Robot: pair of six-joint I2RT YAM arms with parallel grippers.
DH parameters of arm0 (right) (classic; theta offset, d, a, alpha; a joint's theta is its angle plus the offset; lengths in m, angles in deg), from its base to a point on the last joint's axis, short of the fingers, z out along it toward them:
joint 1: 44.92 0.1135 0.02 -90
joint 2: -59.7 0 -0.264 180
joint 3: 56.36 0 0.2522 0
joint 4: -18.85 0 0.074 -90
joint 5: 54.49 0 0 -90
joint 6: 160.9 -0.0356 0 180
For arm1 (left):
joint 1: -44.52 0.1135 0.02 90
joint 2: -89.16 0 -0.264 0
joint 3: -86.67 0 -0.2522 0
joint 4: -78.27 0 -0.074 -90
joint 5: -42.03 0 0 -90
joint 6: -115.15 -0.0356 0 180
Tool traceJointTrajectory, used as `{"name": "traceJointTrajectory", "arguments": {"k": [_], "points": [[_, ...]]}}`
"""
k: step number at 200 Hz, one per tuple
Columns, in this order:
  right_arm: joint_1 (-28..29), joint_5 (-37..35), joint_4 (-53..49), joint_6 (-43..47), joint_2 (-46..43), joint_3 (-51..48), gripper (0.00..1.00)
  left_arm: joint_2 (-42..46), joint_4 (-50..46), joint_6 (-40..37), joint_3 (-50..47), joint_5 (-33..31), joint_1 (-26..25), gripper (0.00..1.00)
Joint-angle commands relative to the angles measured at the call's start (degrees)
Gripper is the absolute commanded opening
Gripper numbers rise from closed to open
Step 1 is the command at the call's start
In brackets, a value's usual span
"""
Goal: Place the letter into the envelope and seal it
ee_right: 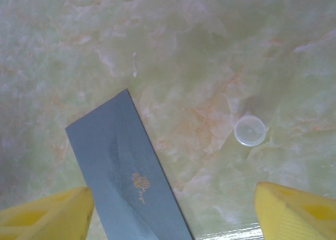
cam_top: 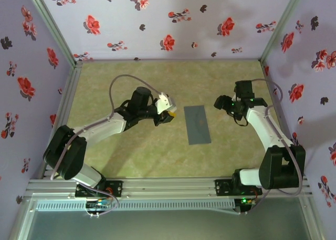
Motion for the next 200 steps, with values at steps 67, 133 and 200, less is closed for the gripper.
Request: {"name": "traceJointTrajectory", "arguments": {"k": [67, 133, 200], "points": [[-1.4, -6.6, -8.7, 4.9, 9.4, 6.1, 0.75, -3.5, -14.1, 1.4, 8.5, -2.9, -0.8, 0.00], [-1.7, -7.4, -9.2, 6.7, 14.8, 8.2, 0.68, -4.3, -16.4, 6.0, 8.8, -2.9, -0.8, 0.00], [-1.7, -8.6, -9.0, 7.6, 17.9, 8.8, 0.65, -1.9, -13.9, 10.5, 4.8, -3.7, -0.8, 0.00]]}}
